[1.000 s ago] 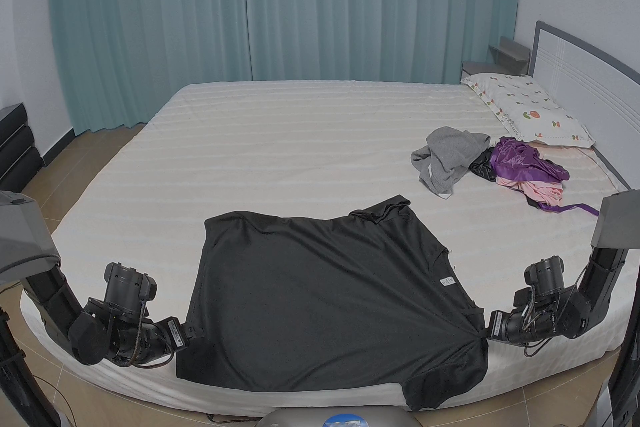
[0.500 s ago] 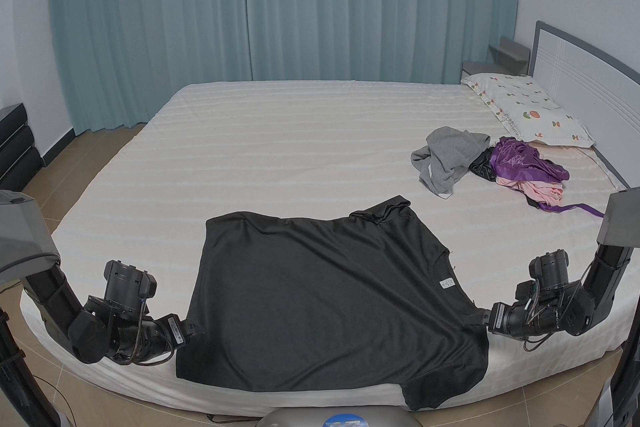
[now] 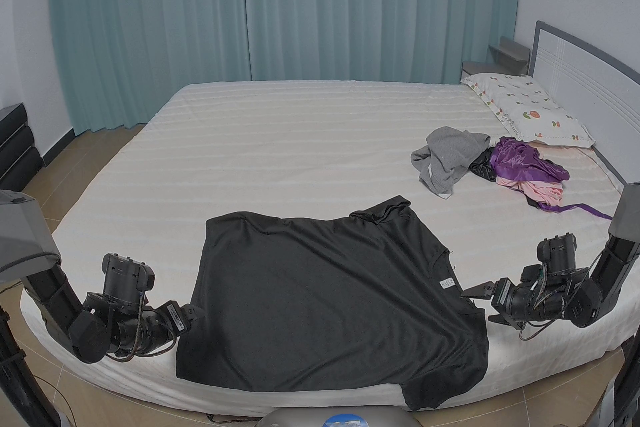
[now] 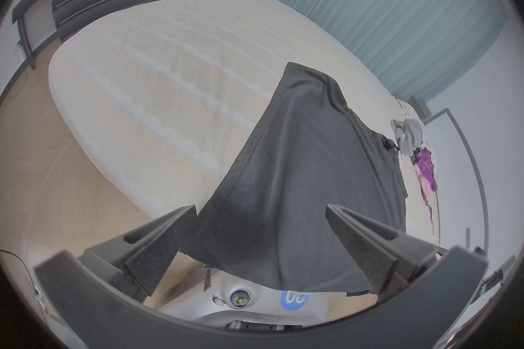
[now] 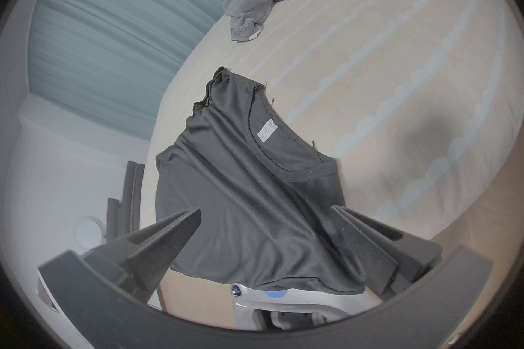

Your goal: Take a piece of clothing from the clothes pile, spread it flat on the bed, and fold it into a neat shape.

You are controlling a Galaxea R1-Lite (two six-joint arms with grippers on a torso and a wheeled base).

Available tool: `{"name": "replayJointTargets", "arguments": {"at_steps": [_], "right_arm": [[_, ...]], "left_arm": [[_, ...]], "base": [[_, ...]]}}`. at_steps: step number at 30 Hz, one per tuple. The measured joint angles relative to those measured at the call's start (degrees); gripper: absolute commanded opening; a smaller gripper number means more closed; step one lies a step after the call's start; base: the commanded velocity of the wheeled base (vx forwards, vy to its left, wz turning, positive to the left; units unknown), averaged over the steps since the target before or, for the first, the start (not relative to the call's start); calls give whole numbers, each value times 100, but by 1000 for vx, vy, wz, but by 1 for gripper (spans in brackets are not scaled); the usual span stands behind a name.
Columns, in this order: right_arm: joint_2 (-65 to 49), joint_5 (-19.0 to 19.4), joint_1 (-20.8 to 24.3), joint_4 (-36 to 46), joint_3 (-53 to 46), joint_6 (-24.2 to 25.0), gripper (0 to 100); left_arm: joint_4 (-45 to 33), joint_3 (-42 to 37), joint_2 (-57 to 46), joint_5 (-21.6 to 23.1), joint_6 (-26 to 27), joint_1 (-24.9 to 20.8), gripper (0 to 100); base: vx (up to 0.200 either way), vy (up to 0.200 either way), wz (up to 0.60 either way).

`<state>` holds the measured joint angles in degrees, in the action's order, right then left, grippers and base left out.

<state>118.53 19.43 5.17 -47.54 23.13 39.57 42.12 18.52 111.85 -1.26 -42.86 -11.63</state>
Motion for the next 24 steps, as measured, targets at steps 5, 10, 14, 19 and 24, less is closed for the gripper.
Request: {"name": "replayJointTargets", "arguments": {"at_steps": [5,10,14,19,24], "right_arm": [[-20,65,10,-355,-22,244,100],[0,66,10,-427,-56,271,100],[7,71,21,-427,-61,282,100],[13,71,21,-429,-59,290,100],[16,68,21,-435,-59,290,100]], "left_arm": [[-9,96,17,39,-178,94,100],[-5,129,35,52,-185,122,100],[2,138,35,50,-254,140,100],[5,166,37,52,-361,144,100],[9,234,39,52,-558,141,100]], "base": [[0,200,0],[0,80,0],[0,0,0],[0,0,0],[80,0,0]]}}
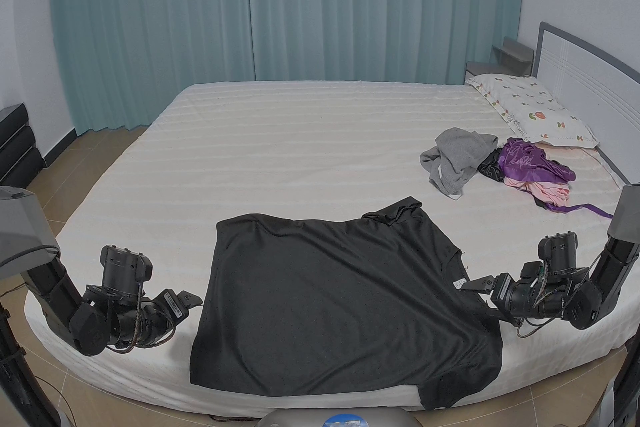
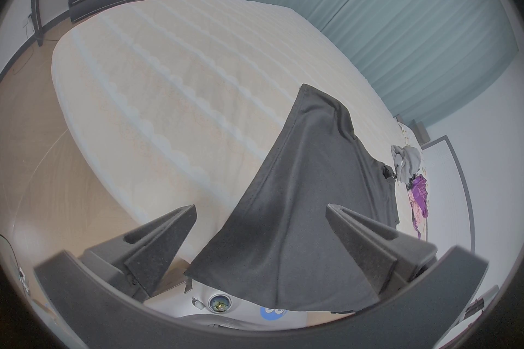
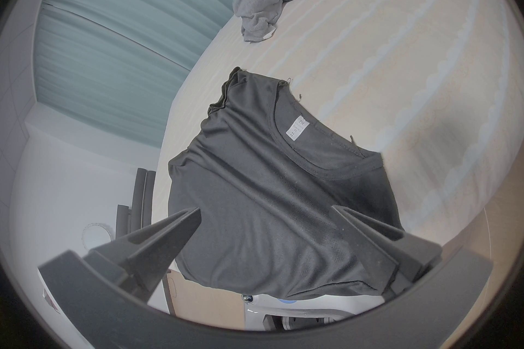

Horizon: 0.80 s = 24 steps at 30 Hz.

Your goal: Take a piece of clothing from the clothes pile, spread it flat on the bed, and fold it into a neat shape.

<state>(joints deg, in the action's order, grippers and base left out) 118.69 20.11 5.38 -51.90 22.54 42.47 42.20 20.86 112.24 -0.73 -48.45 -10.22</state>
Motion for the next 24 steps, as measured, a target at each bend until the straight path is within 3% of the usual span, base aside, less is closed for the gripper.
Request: {"name": "replayJointTargets", "arguments": {"at_steps": [8,16,24], "right_arm": [[-5,0,66,0,13,-2,100],[-22,0,82,-7,11,-2,100],[-13,-2,85,-2,2,-2,100]], "left_arm": [[0,50,6,7,-33,-52,100],[-17,588,267,212,-68,-1,100],[-57,1693,892,265,-112,160,100]], "base": [[200,0,0],[0,0,0],[0,0,0]]}}
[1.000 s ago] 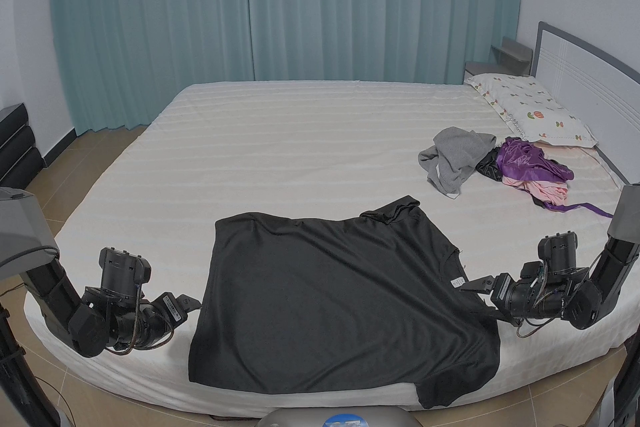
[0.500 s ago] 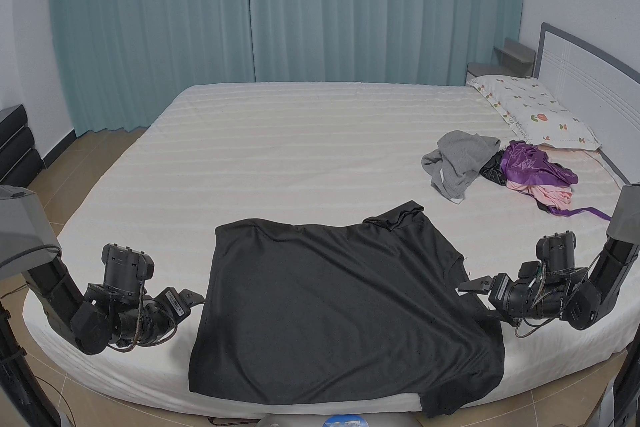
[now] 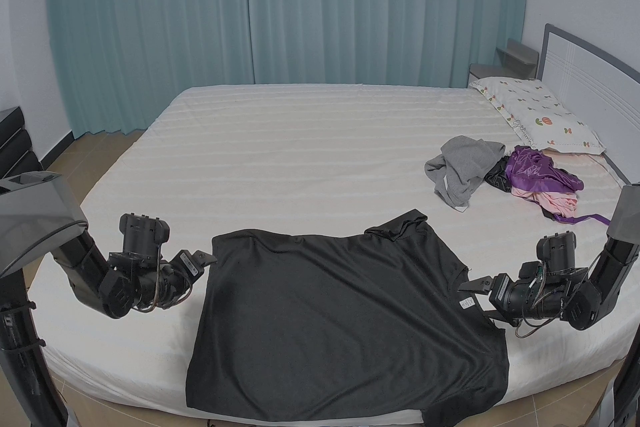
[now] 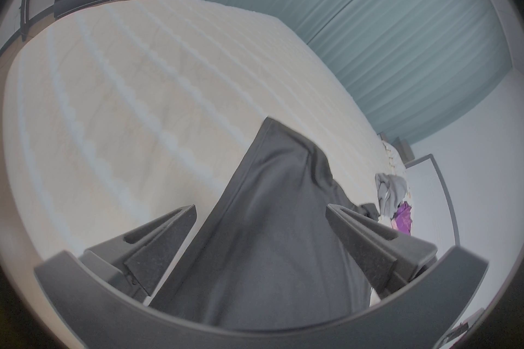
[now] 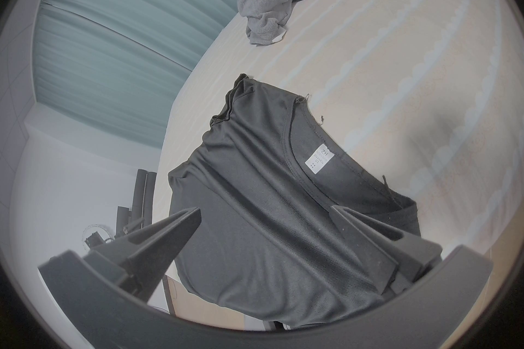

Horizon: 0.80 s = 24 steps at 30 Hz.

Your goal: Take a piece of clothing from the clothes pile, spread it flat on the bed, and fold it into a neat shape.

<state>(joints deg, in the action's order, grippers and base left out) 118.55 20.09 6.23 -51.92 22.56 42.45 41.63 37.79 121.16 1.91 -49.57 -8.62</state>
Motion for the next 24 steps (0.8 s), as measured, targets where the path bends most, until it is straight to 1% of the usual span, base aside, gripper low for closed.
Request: {"name": "replayJointTargets", "arguments": {"at_steps": [4,7,11,17,21,24], "right_arm": [[5,2,-4,0,-5,0,100],[11,7,11,0,-13,0,100],[33,11,55,-2,-30,0,100],[71,0,162,-6,-40,39,100],[90,-15,223,-6,-24,197,100],[104,-20,261,-13,11,310,100]], "left_arm": [[-9,722,408,7,16,83,100],[-101,1367,775,11,145,129,100],[-386,2313,1261,9,438,166,100],[-802,3834,2004,-63,660,187,100],[-1117,4547,2476,-171,728,188,100],[-1265,4864,2766,-221,600,217,100]], "base": [[0,0,0],[0,0,0],[0,0,0],[0,0,0],[0,0,0],[0,0,0]]}}
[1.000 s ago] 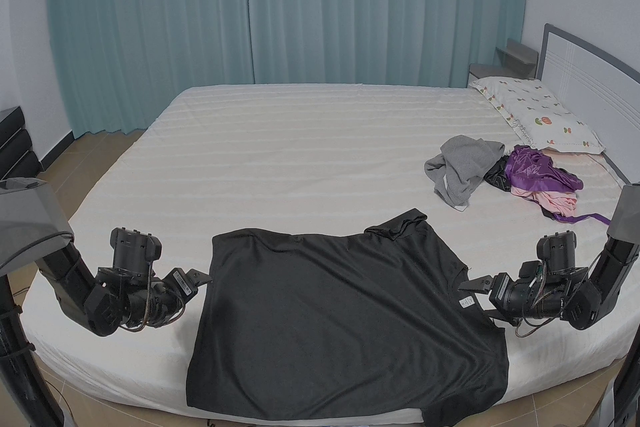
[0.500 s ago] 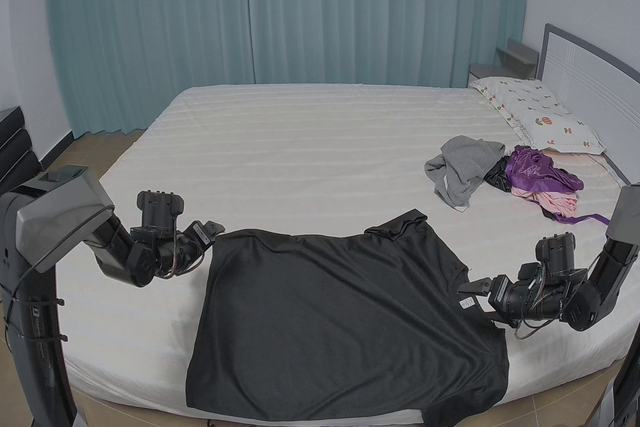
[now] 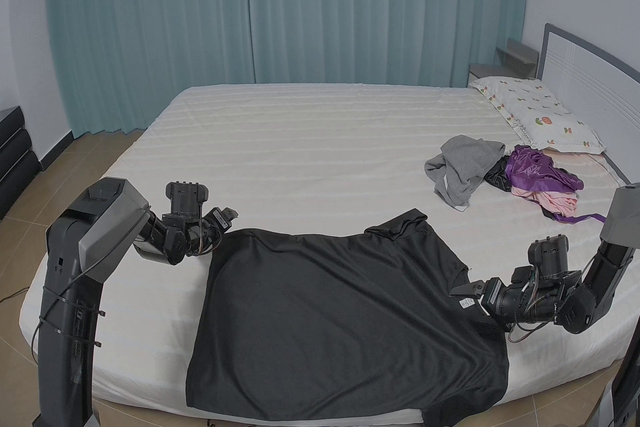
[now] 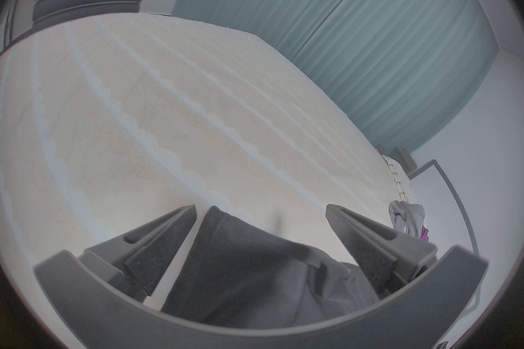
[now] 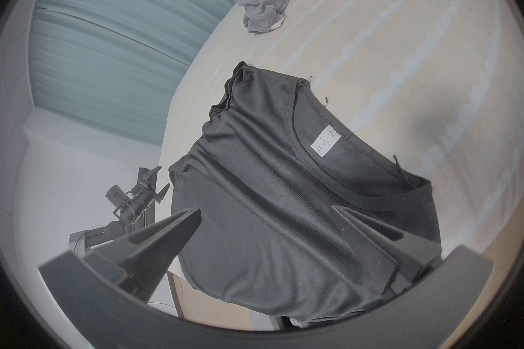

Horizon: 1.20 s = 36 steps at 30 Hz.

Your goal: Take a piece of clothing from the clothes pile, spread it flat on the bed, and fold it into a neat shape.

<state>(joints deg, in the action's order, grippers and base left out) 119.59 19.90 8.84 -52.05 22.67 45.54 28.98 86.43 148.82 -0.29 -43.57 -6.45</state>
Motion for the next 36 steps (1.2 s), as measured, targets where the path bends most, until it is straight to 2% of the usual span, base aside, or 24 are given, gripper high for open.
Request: {"name": "replayJointTargets", "arguments": {"at_steps": [5,6,13,17,21,23,28,36], "right_arm": [[6,-5,22,-4,28,30,100],[9,-6,22,-4,28,30,100],[20,-6,28,-26,96,40,100],[74,-35,39,-213,340,315,100],[218,-195,102,-296,667,453,100],[334,-350,150,-310,924,477,100],[696,-796,245,-197,1781,374,100],[1398,-1092,265,621,3604,16,100]], "left_arm": [[-60,202,208,-15,-96,33,100],[-98,218,233,-13,-99,39,0],[-367,284,305,40,-99,33,0],[-374,310,317,-6,-121,33,0],[-328,384,308,-101,-556,45,0],[-315,434,286,-132,-780,61,0],[-308,491,187,-165,-952,155,0],[-328,447,-17,-184,-1037,345,0]], "base": [[0,0,0],[0,0,0],[0,0,0],[0,0,0],[0,0,0],[0,0,0],[0,0,0],[0,0,0]]}}
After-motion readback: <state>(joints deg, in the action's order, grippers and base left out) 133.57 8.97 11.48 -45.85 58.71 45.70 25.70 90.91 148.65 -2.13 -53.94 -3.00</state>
